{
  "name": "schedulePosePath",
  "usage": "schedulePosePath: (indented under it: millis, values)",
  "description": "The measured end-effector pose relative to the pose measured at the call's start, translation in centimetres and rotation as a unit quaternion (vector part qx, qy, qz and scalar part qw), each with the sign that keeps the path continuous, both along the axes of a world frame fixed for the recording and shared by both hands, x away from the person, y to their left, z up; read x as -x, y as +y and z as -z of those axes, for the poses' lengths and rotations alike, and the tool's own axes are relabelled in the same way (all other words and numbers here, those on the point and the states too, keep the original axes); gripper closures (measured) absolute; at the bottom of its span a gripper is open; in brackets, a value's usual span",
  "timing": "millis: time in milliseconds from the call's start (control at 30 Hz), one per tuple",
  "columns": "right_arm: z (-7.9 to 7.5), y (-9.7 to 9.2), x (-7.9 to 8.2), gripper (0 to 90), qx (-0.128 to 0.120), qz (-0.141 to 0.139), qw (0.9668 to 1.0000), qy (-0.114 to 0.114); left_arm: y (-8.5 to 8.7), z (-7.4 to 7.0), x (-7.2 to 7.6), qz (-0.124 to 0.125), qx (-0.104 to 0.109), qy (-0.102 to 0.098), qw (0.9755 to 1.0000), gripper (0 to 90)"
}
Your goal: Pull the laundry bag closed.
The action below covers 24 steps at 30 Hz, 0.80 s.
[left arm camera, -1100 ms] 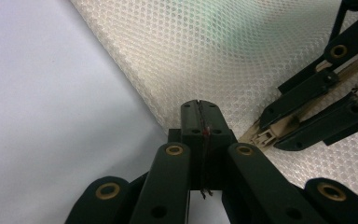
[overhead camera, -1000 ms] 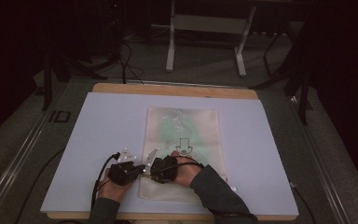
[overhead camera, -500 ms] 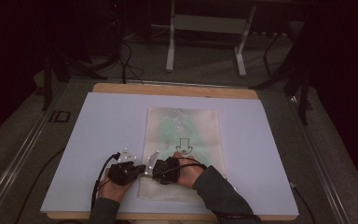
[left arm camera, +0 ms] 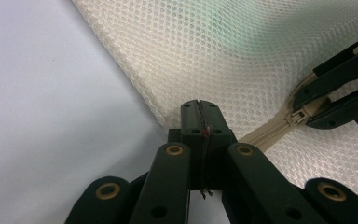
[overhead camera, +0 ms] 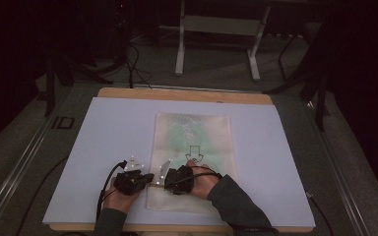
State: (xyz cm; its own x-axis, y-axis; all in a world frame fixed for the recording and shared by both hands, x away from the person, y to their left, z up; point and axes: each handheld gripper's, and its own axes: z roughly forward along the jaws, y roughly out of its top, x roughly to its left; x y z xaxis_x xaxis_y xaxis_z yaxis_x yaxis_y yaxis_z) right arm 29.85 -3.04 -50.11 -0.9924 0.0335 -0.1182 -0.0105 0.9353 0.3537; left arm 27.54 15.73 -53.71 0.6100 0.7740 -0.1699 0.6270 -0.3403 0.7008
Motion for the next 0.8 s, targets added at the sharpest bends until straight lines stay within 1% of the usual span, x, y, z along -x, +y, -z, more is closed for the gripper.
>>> schedulePosePath:
  millis: [100,133,367,500,600,700,800]
  values:
    - [0.0,-0.1,0.0,82.4,-0.003,0.0,1.0,0.0,0.0,0.0,0.0,0.0,0.001,0.001,1.0,89.3]
    - [0.0,-0.1,0.0,82.4,0.0,0.0,1.0,0.0,0.0,0.0,0.0,0.0,0.001,0.001,1.0,89.4]
    - [-0.2,-0.6,-0.1,82.4,-0.001,0.001,1.0,0.005,0.0,0.0,0.0,0.0,0.001,0.001,1.0,89.4]
    - [-0.3,-1.0,-0.2,82.4,-0.006,0.003,0.9999,0.008,0.0,0.0,0.0,0.0,0.0,0.001,1.0,89.4]
    - [-0.4,-1.1,-0.2,82.3,-0.002,0.003,1.0,0.008,0.0,0.0,0.0,-0.001,0.001,0.001,1.0,89.4]
    - [-0.4,-1.2,-0.3,82.4,-0.006,0.001,0.9999,0.009,0.0,0.0,0.0,-0.001,0.0,0.0,1.0,89.4]
    - [-0.4,-1.3,-0.2,82.4,-0.004,0.002,0.9999,0.01,0.0,0.0,0.0,-0.001,0.0,0.001,1.0,89.4]
